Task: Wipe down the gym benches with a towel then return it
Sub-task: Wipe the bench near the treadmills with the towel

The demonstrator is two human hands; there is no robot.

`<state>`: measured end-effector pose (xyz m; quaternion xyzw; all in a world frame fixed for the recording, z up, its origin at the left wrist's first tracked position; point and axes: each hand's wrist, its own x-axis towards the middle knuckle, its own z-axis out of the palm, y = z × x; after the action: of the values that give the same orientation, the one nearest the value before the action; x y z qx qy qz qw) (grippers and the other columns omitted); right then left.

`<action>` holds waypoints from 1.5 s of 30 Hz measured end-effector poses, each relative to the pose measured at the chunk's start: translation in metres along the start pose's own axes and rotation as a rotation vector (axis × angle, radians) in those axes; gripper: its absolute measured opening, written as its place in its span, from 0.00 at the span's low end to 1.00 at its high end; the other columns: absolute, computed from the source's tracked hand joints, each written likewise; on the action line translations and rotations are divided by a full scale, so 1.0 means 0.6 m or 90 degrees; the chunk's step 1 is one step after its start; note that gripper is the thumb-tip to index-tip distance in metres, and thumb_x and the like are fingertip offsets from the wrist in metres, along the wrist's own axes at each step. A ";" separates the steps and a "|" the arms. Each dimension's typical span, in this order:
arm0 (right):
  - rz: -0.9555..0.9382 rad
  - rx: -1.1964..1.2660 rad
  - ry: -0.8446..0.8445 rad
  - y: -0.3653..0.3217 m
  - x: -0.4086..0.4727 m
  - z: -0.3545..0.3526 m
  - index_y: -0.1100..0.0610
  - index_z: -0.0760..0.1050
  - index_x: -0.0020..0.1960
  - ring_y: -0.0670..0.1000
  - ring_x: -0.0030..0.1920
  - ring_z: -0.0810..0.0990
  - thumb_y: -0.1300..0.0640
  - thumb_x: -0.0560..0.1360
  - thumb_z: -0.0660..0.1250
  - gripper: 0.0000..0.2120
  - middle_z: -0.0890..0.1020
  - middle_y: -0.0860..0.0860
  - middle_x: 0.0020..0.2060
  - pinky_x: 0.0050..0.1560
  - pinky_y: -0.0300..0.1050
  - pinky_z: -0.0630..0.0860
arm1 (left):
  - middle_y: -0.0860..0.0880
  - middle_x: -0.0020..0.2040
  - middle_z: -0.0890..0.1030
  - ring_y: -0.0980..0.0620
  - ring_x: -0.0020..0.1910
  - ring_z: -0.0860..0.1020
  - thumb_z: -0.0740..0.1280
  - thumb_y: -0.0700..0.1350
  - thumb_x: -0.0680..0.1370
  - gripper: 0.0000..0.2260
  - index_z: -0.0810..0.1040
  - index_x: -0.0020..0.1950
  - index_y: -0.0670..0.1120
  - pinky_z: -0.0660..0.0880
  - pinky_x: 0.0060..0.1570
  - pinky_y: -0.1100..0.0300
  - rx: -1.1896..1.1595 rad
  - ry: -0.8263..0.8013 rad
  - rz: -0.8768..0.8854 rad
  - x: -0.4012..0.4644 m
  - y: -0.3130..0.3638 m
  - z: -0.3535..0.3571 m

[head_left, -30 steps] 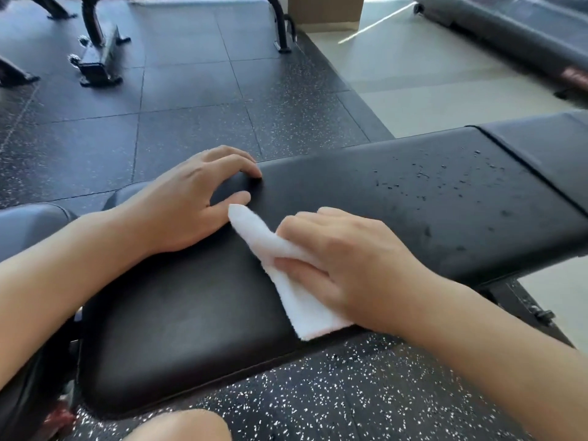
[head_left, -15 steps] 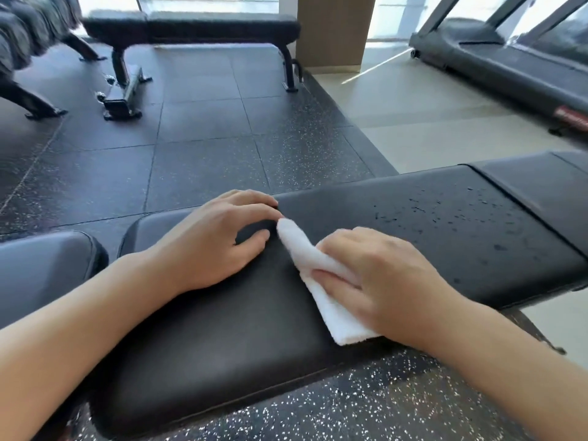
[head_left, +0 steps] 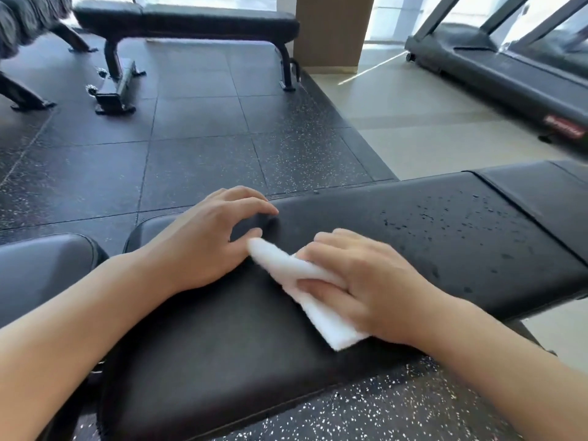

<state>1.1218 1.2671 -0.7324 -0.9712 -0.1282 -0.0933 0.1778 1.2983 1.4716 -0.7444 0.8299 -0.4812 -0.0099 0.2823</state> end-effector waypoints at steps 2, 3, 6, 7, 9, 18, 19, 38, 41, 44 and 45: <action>0.126 -0.026 0.058 0.053 0.025 -0.013 0.49 0.77 0.52 0.49 0.47 0.75 0.45 0.82 0.65 0.09 0.77 0.43 0.44 0.49 0.52 0.74 | 0.64 0.64 0.75 0.61 0.66 0.72 0.66 0.47 0.81 0.13 0.79 0.64 0.58 0.68 0.69 0.61 -0.011 0.006 -0.014 0.001 -0.002 -0.002; 0.189 -0.030 0.090 0.077 0.041 -0.019 0.49 0.76 0.50 0.50 0.47 0.76 0.45 0.82 0.65 0.08 0.78 0.45 0.42 0.49 0.53 0.74 | 0.63 0.64 0.75 0.60 0.67 0.73 0.66 0.47 0.81 0.13 0.80 0.64 0.57 0.68 0.70 0.58 -0.019 0.007 -0.020 0.000 -0.002 -0.003; 0.283 -0.073 0.147 0.102 0.099 -0.024 0.44 0.69 0.47 0.56 0.42 0.76 0.47 0.81 0.65 0.06 0.77 0.48 0.36 0.41 0.51 0.71 | 0.62 0.64 0.75 0.58 0.66 0.73 0.66 0.46 0.81 0.12 0.80 0.64 0.56 0.69 0.71 0.54 -0.026 0.003 -0.021 0.001 0.001 -0.003; 0.283 -0.088 0.150 0.096 0.117 -0.019 0.43 0.69 0.44 0.57 0.42 0.76 0.48 0.81 0.64 0.07 0.77 0.48 0.36 0.40 0.51 0.70 | 0.62 0.64 0.75 0.57 0.66 0.73 0.66 0.47 0.81 0.12 0.80 0.64 0.56 0.70 0.70 0.53 -0.024 0.001 -0.022 0.001 0.000 -0.004; 0.261 -0.080 0.133 0.072 0.139 -0.001 0.49 0.70 0.43 0.55 0.44 0.77 0.46 0.81 0.63 0.10 0.77 0.46 0.38 0.42 0.51 0.70 | 0.62 0.63 0.75 0.57 0.65 0.74 0.66 0.47 0.80 0.12 0.80 0.63 0.57 0.71 0.68 0.52 -0.016 -0.002 -0.034 0.000 -0.003 -0.008; 0.385 -0.122 0.105 0.103 0.174 -0.027 0.52 0.67 0.44 0.61 0.48 0.79 0.48 0.78 0.63 0.09 0.80 0.52 0.42 0.45 0.51 0.70 | 0.55 0.62 0.77 0.49 0.63 0.75 0.64 0.48 0.80 0.13 0.80 0.63 0.56 0.73 0.64 0.46 -0.010 0.023 -0.144 0.000 -0.002 -0.022; 0.381 -0.145 0.107 0.091 0.184 -0.017 0.51 0.68 0.44 0.60 0.49 0.79 0.49 0.79 0.62 0.08 0.80 0.52 0.43 0.44 0.50 0.68 | 0.55 0.61 0.78 0.49 0.62 0.75 0.64 0.48 0.80 0.12 0.80 0.63 0.56 0.74 0.63 0.46 -0.011 0.025 -0.150 0.000 -0.002 -0.023; 0.274 -0.002 0.151 -0.027 0.155 0.051 0.53 0.75 0.46 0.51 0.43 0.73 0.44 0.80 0.68 0.13 0.77 0.46 0.38 0.44 0.51 0.70 | 0.53 0.56 0.79 0.47 0.58 0.76 0.65 0.52 0.78 0.11 0.80 0.59 0.53 0.75 0.52 0.50 0.011 0.040 -0.198 0.007 -0.010 -0.037; 0.298 0.012 0.145 -0.037 0.158 0.046 0.56 0.76 0.47 0.52 0.44 0.75 0.46 0.80 0.69 0.13 0.78 0.47 0.38 0.46 0.53 0.71 | 0.51 0.55 0.78 0.45 0.58 0.76 0.65 0.52 0.79 0.11 0.80 0.59 0.51 0.76 0.55 0.47 0.004 0.016 -0.171 0.008 0.004 -0.036; 0.299 0.014 0.125 -0.038 0.168 0.040 0.56 0.75 0.46 0.52 0.43 0.75 0.45 0.80 0.67 0.14 0.79 0.47 0.38 0.44 0.52 0.71 | 0.50 0.55 0.78 0.44 0.59 0.75 0.63 0.52 0.80 0.12 0.79 0.59 0.49 0.75 0.56 0.46 0.014 0.005 -0.176 0.014 0.012 -0.036; 0.303 0.014 0.119 -0.037 0.168 0.039 0.55 0.74 0.46 0.51 0.42 0.75 0.45 0.80 0.67 0.13 0.79 0.47 0.38 0.43 0.51 0.70 | 0.49 0.55 0.77 0.44 0.59 0.74 0.63 0.52 0.80 0.12 0.78 0.58 0.48 0.75 0.56 0.45 0.018 0.000 -0.178 0.016 0.015 -0.033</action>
<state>1.2146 1.3173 -0.7238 -0.9592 0.1200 -0.1367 0.2163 1.3020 1.4694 -0.7209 0.8927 -0.3612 -0.0421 0.2661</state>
